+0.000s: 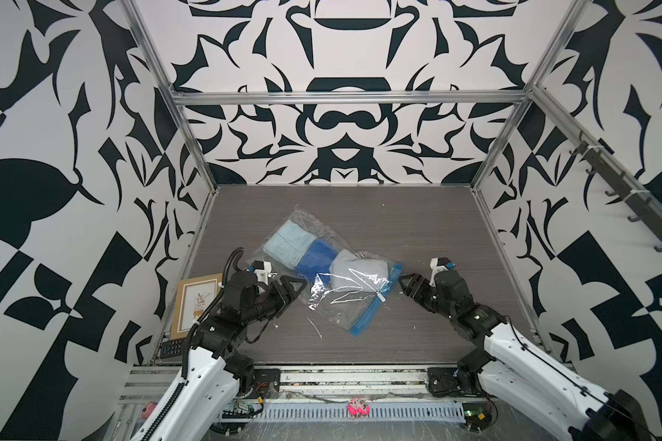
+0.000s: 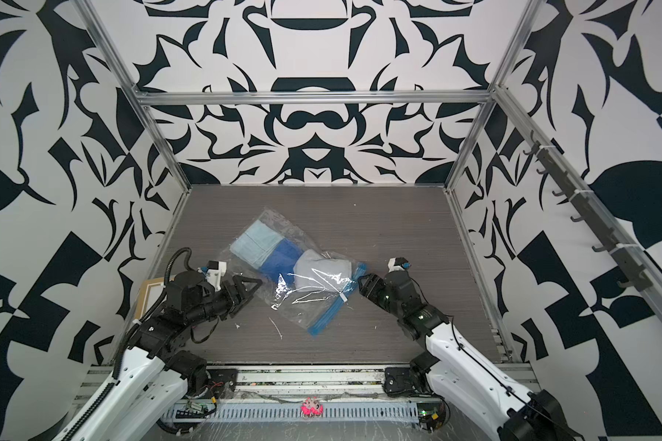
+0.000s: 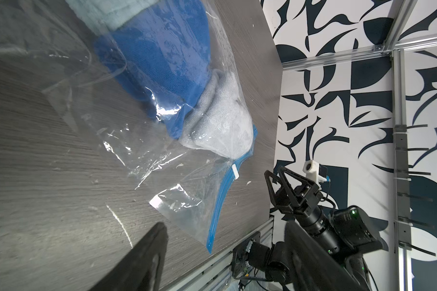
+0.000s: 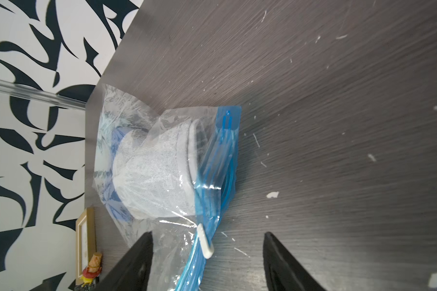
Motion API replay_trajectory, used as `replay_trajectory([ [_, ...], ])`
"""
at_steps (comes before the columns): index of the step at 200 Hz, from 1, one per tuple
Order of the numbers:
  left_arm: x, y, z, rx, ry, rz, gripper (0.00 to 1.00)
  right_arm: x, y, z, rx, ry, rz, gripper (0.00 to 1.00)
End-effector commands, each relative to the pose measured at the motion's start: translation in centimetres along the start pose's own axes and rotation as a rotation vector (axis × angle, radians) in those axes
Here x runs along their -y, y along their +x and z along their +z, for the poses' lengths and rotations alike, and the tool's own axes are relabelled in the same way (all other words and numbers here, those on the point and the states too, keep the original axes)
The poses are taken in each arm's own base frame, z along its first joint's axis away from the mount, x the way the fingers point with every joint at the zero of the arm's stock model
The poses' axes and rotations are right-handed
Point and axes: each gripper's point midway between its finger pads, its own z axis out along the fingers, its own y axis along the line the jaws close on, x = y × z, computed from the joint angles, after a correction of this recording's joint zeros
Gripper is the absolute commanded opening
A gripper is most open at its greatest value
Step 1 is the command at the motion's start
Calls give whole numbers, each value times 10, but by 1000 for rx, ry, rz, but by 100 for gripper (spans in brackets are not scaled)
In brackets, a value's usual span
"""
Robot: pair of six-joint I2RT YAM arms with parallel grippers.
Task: Place the folded towel into the vacuum bag
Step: Adjust the vacuum bag at the center of the board.
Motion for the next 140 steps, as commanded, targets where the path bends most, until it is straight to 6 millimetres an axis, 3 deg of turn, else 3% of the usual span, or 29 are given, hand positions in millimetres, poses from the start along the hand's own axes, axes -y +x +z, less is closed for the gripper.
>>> replay_trajectory([
  [1, -21, 13, 2, -40, -38, -37, 77, -30, -10, 4, -41, -85, -105, 64],
  [17, -30, 16, 6, -42, -46, -62, 77, -40, -13, 11, -70, -108, -113, 53],
  [34, -36, 17, 11, -41, -41, -90, 77, -45, -9, 19, -104, -134, -101, 51],
  [71, -38, 17, 19, -57, -40, -108, 77, -31, 1, 30, -108, -139, -45, 67],
  [140, -56, 25, 34, -89, -32, -199, 76, -30, 6, 48, -94, -226, 24, 68],
])
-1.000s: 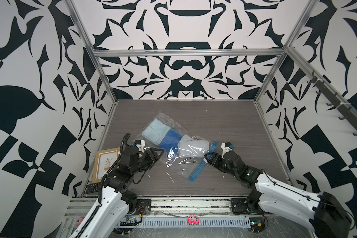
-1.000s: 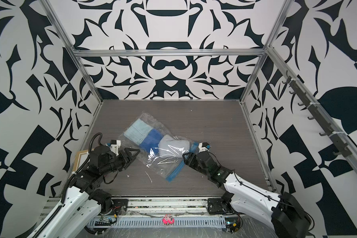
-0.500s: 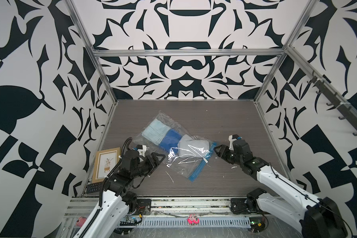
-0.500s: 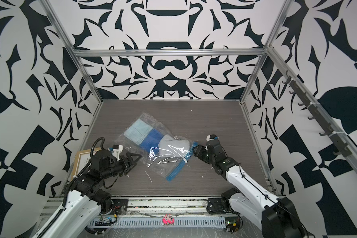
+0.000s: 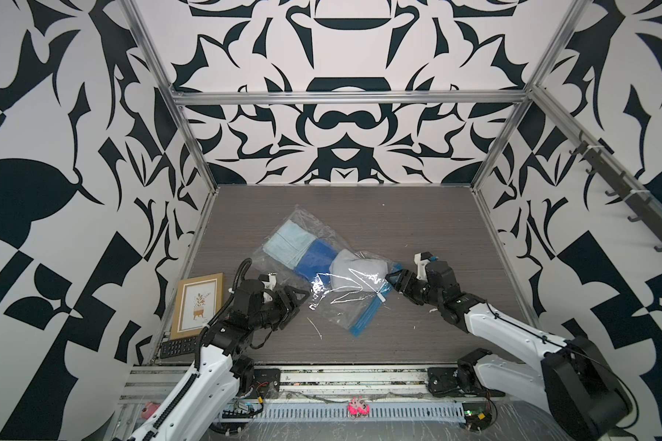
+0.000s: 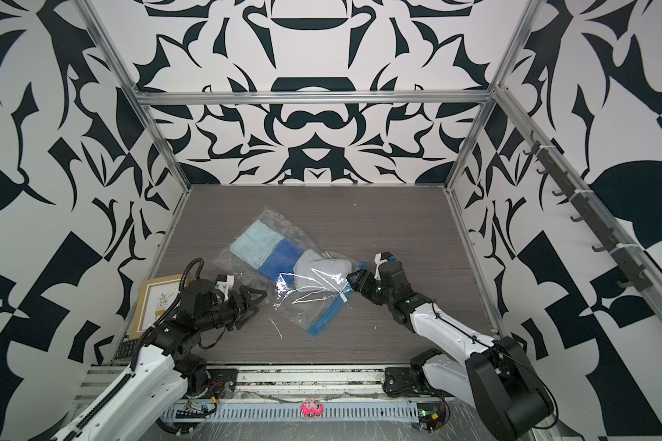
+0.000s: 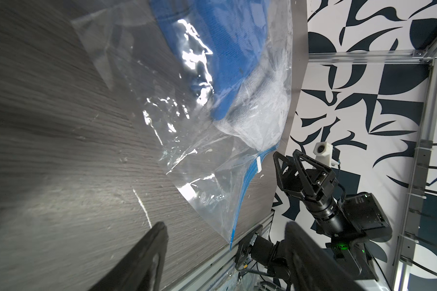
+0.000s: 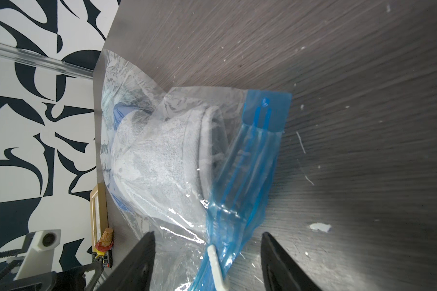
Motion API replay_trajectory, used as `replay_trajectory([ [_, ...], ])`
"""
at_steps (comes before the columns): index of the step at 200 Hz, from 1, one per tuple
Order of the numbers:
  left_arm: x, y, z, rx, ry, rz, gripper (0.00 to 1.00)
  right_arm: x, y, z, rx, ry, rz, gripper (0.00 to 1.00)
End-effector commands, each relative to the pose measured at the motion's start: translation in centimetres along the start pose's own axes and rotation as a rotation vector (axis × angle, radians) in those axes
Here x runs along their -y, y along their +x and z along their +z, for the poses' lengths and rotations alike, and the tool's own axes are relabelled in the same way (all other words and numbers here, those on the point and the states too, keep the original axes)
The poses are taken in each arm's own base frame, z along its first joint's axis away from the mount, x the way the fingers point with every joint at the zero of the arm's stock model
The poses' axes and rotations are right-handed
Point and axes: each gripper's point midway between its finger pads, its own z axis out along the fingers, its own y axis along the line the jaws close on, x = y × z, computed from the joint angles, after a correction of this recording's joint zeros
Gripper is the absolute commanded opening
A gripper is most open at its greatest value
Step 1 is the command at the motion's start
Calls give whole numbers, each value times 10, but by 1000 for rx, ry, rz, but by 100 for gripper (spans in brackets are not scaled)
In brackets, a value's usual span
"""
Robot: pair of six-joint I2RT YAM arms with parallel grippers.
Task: Place the folded towel into the vacuum bag
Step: Adjust the vacuum bag at the center of the board.
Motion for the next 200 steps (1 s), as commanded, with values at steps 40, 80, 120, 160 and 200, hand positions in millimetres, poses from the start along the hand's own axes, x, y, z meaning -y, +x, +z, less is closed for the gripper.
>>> replay_trajectory([
  [40, -4, -6, 13, 11, 30, -38, 70, -32, -13, 11, 39, -181, 14, 67],
  [80, 0, -6, 28, -8, 31, -22, 69, -37, -5, 17, 11, -199, 2, 68],
  [120, 2, 2, 43, -37, 14, -2, 72, -49, 20, 29, -43, -223, -32, 67],
  [160, -4, 0, 48, -21, 8, 0, 56, -68, 40, 34, -65, -307, -79, 66],
  [200, 0, -4, 51, -10, 4, 27, 28, -77, 51, 35, -86, -362, -87, 65],
])
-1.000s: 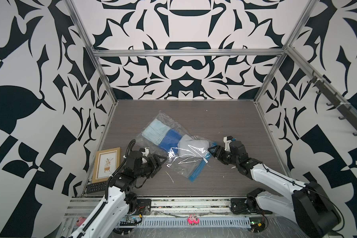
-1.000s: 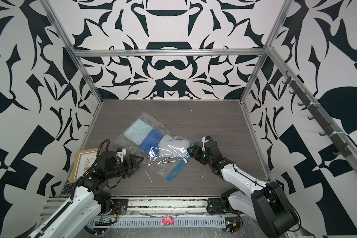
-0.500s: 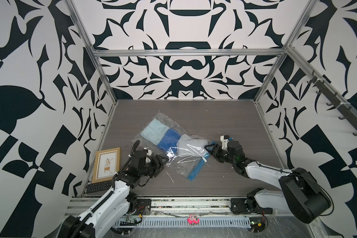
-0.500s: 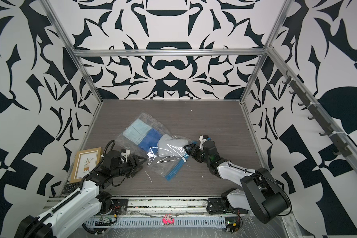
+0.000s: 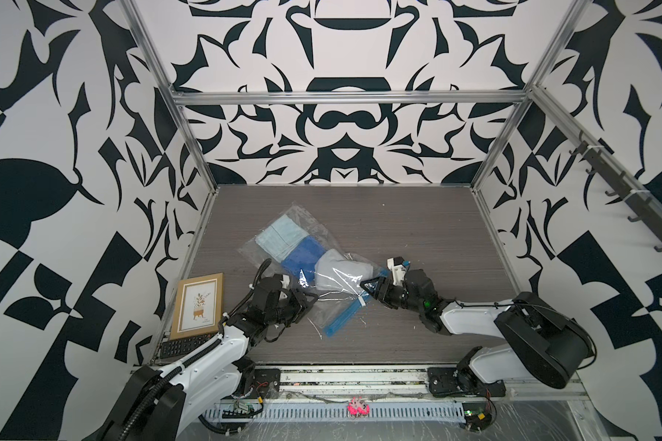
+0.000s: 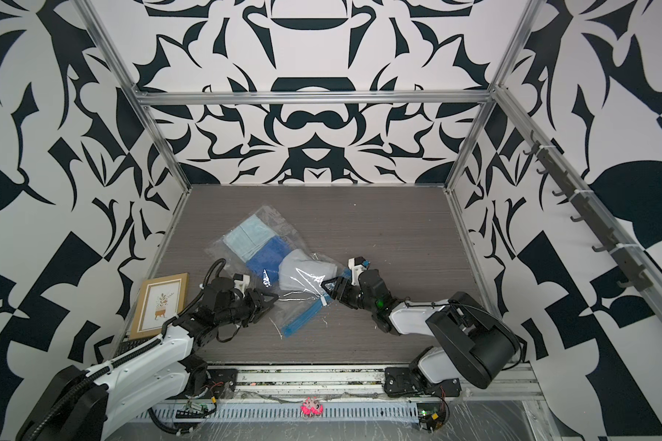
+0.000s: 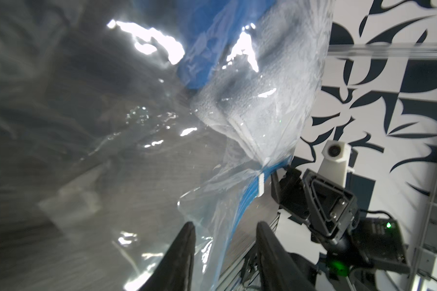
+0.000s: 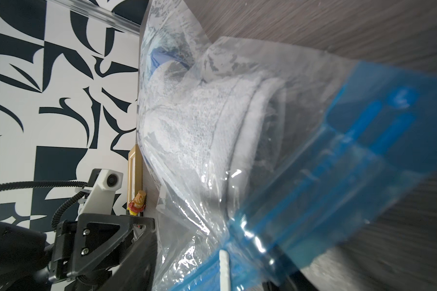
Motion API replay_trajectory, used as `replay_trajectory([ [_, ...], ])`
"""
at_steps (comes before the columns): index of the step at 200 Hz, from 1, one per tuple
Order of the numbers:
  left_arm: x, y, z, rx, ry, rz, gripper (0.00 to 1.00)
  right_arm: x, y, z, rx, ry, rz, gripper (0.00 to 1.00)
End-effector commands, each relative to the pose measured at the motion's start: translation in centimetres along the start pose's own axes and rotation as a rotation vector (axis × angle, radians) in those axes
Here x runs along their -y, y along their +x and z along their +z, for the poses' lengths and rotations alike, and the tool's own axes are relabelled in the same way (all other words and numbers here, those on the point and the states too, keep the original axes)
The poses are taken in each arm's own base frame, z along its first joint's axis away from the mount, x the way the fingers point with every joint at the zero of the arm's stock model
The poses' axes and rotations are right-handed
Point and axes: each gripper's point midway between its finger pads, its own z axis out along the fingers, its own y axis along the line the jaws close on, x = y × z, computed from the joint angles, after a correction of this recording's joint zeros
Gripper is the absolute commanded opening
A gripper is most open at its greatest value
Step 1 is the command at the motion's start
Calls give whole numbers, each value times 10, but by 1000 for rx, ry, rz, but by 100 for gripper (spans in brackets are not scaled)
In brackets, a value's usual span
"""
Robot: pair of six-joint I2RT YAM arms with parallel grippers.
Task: Place the folded towel into the vacuum bag
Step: Adjust the vacuum bag at the center of the board.
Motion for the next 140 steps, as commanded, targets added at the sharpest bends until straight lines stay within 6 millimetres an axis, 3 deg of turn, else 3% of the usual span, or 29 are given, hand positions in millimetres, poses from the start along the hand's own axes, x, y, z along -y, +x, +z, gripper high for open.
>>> replay_trajectory([
  [1, 4, -5, 3, 18, 9, 24, 28, -30, -7, 0, 38, -116, -38, 65],
  [28, 6, -4, 8, -2, 15, 24, 15, -30, -6, -1, 46, -107, -43, 58],
  [53, 10, -5, 5, 2, 17, 46, 13, -20, -15, -16, 105, -6, -61, 61],
  [67, 12, -6, 2, 11, 4, 67, 20, -18, -20, -26, 125, 58, -98, 64],
  [91, 11, -5, -3, 17, -12, 77, 45, -25, -24, -32, 137, 64, -132, 65],
  [140, 3, 2, -17, 7, -73, 33, 62, -14, -12, -15, 99, 11, -33, 65],
])
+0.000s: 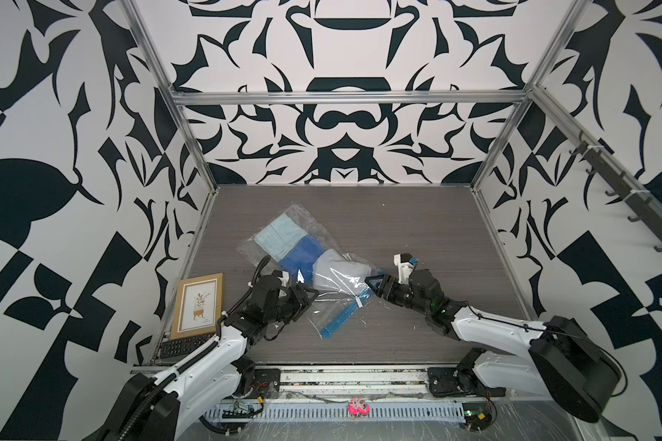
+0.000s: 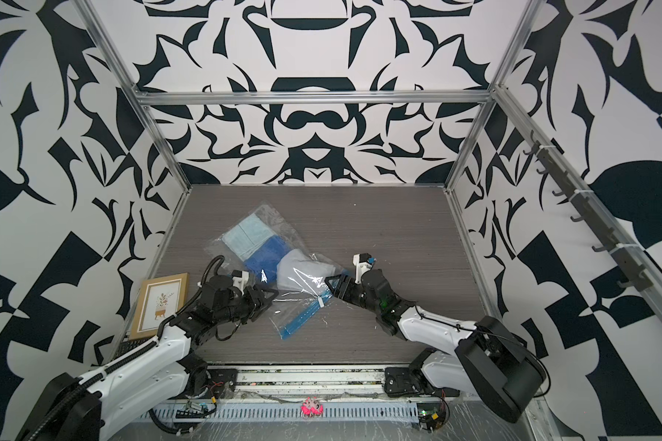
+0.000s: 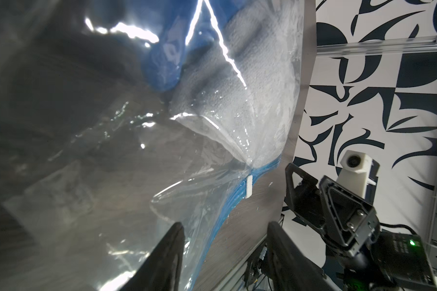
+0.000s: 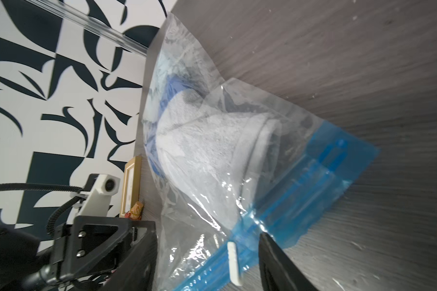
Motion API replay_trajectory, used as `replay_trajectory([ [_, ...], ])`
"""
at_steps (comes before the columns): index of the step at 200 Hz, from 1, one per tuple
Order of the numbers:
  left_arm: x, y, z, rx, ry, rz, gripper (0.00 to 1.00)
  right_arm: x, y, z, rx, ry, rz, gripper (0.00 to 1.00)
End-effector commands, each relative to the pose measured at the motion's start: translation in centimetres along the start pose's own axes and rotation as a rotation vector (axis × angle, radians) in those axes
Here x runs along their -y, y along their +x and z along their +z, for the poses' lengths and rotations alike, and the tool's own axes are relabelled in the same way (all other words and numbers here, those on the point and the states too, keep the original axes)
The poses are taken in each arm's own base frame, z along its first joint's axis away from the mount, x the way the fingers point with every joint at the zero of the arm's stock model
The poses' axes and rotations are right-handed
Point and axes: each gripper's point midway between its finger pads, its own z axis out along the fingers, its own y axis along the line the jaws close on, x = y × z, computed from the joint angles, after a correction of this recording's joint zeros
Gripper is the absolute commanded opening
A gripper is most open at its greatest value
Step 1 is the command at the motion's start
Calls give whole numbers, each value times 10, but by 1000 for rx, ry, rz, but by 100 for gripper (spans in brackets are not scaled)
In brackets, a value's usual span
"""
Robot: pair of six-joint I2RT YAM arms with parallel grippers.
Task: Place the folded towel into the vacuum bag
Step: Adjust the vacuum bag at the center of the board.
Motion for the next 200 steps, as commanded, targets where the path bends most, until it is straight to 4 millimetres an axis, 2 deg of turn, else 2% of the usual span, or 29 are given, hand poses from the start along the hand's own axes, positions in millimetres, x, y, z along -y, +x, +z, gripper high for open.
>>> replay_trajectory([
  [1, -5, 5, -8, -14, -65, -27, 62, -4, 1, 4, 13, -49, 31, 65],
  [27, -16, 19, -14, -55, -112, -58, 65, -4, 5, 8, 10, -66, 34, 66],
  [70, -28, 37, -8, -63, -141, -62, 69, -17, 12, 13, -9, -106, 11, 66],
  [117, -13, 40, 13, -60, -86, -22, 67, -25, 17, 21, -19, -141, -1, 66],
  [134, -8, 39, 19, -50, -73, -8, 63, -28, 17, 25, -12, -174, -4, 66],
  [167, -4, 36, 25, -37, -61, 5, 47, -38, 20, 37, -22, -257, 8, 66],
  [200, -8, 37, 32, -45, -75, 9, 41, -40, 31, 47, -50, -295, 15, 68],
])
